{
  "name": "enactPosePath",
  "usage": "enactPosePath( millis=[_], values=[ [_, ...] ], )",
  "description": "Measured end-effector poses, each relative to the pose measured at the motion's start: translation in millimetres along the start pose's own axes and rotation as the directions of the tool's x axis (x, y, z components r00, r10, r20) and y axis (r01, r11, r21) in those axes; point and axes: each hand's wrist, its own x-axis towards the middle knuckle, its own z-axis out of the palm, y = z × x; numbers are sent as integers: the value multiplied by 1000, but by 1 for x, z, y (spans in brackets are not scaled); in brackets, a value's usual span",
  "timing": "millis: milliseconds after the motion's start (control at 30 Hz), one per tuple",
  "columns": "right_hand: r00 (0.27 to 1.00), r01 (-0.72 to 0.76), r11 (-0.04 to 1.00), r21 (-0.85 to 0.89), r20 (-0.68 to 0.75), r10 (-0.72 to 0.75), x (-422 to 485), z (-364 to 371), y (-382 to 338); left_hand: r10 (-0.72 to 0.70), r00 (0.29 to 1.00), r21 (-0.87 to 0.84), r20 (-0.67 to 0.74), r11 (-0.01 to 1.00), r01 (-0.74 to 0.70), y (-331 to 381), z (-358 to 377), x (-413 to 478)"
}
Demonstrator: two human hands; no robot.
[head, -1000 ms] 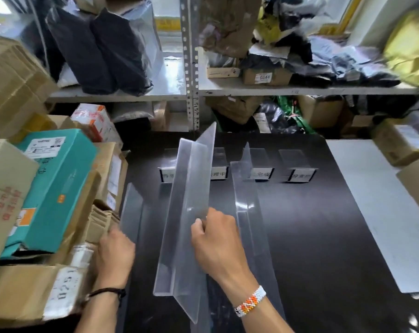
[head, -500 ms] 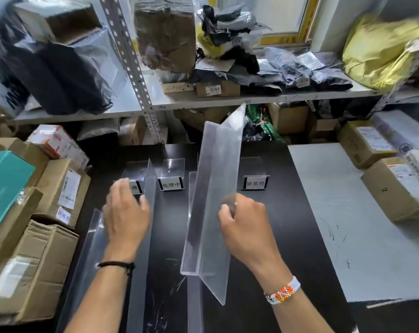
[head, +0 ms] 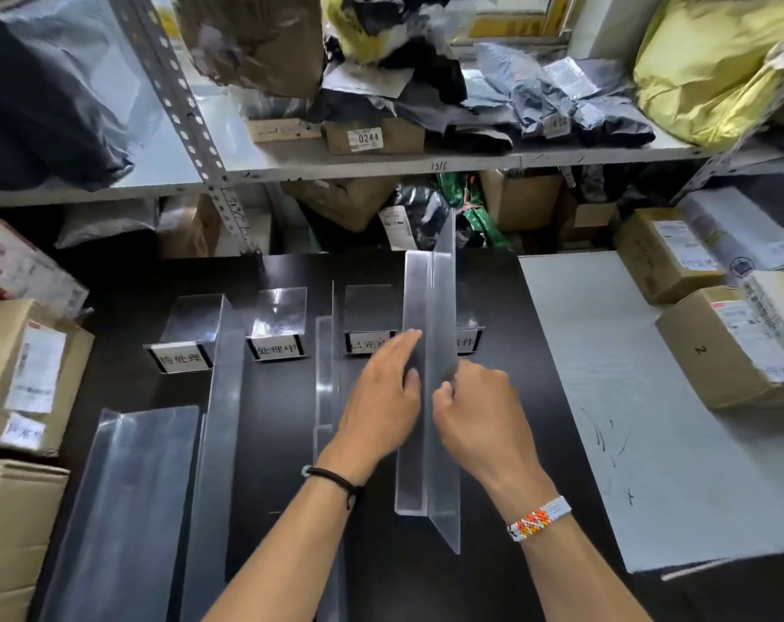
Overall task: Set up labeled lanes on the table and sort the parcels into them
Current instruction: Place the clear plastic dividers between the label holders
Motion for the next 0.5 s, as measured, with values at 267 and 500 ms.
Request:
enactPosePath(
  millis=[267,500],
  values=[
    [969,-11,995,-97,244,35,46,17,25,-176,975,-118,135,974,192,-17,46,28],
    [940,26,992,-126,339,18,73,31,35,-288,939,-210,189,922,325,-33,65,42]
  ],
)
